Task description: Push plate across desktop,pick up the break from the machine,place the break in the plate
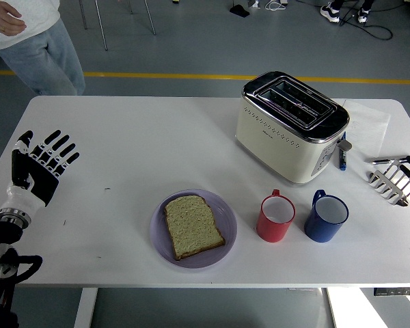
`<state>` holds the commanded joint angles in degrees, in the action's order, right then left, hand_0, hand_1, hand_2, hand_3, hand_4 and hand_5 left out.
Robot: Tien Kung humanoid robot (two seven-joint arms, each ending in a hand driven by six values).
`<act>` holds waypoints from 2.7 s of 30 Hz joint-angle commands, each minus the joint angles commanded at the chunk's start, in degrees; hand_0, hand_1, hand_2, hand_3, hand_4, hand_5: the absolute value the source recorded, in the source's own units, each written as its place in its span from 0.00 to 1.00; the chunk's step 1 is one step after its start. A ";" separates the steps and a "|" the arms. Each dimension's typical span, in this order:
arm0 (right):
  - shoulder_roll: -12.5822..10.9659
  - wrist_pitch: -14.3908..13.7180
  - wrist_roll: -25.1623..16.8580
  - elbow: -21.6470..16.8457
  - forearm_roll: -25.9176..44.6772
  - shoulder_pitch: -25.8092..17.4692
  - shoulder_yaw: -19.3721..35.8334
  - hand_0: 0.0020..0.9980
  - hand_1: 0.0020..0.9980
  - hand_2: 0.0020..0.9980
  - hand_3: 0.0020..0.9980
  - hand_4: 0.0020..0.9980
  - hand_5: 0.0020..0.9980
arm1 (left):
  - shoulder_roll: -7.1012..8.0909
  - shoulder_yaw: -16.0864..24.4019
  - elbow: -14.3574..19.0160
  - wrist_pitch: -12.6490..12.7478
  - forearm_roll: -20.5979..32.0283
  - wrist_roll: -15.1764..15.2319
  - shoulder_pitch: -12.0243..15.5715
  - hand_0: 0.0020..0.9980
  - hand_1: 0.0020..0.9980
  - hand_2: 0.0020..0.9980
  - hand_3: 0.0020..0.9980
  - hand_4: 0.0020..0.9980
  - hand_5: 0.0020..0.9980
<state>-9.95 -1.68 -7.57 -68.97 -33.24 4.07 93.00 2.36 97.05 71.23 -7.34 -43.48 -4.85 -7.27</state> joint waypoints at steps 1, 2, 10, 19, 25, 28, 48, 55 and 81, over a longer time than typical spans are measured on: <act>-0.01 0.00 0.00 0.00 0.03 -0.01 0.01 0.75 0.69 0.68 0.64 0.51 0.59 | -0.01 -0.01 0.00 0.00 0.01 -0.01 -0.01 0.75 0.77 0.78 0.73 0.63 1.00; -0.01 0.00 0.00 0.01 0.06 -0.01 0.01 0.75 0.69 0.68 0.64 0.51 0.59 | -0.01 -0.02 -0.01 -0.01 0.02 -0.01 -0.01 0.75 0.77 0.78 0.73 0.63 1.00; 0.00 0.04 -0.01 0.03 0.29 0.00 -0.03 0.74 0.69 0.68 0.64 0.51 0.59 | 0.07 0.09 0.01 0.02 0.18 0.00 -0.09 0.75 0.77 0.78 0.73 0.63 1.00; -0.01 0.08 -0.02 0.06 0.60 0.27 0.00 0.74 0.69 0.68 0.63 0.51 0.58 | -0.02 0.27 -0.10 -0.03 0.35 -0.06 -0.47 0.76 0.77 0.78 0.73 0.63 1.00; 0.00 0.11 -0.02 0.08 0.62 0.48 -0.12 0.74 0.69 0.68 0.63 0.51 0.58 | -0.06 0.44 -0.16 0.00 0.41 -0.09 -0.66 0.75 0.77 0.78 0.73 0.63 1.00; 0.02 0.09 -0.03 0.14 0.63 0.58 -0.12 0.74 0.69 0.68 0.63 0.51 0.58 | -0.08 0.42 -0.21 0.00 0.42 -0.12 -0.77 0.75 0.77 0.78 0.73 0.63 1.00; 0.11 0.03 -0.03 0.49 0.82 0.89 -0.24 0.74 0.69 0.68 0.63 0.51 0.59 | -0.19 0.72 -0.71 0.23 0.56 -0.09 -1.12 0.75 0.76 0.78 0.73 0.63 1.00; 0.14 0.05 -0.05 0.52 0.84 0.94 -0.33 0.74 0.69 0.68 0.63 0.51 0.59 | -0.11 0.74 -0.73 0.33 0.62 -0.05 -1.15 0.75 0.76 0.78 0.73 0.63 1.00; 0.13 0.01 -0.13 0.70 0.90 0.86 -0.63 0.74 0.69 0.68 0.64 0.51 0.58 | -0.09 0.81 -0.76 0.42 0.72 0.01 -1.03 0.75 0.76 0.77 0.73 0.63 1.00</act>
<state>-9.83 -1.66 -7.70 -68.27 -32.34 4.94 92.37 2.26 97.86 70.47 -6.92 -42.76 -4.84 -8.31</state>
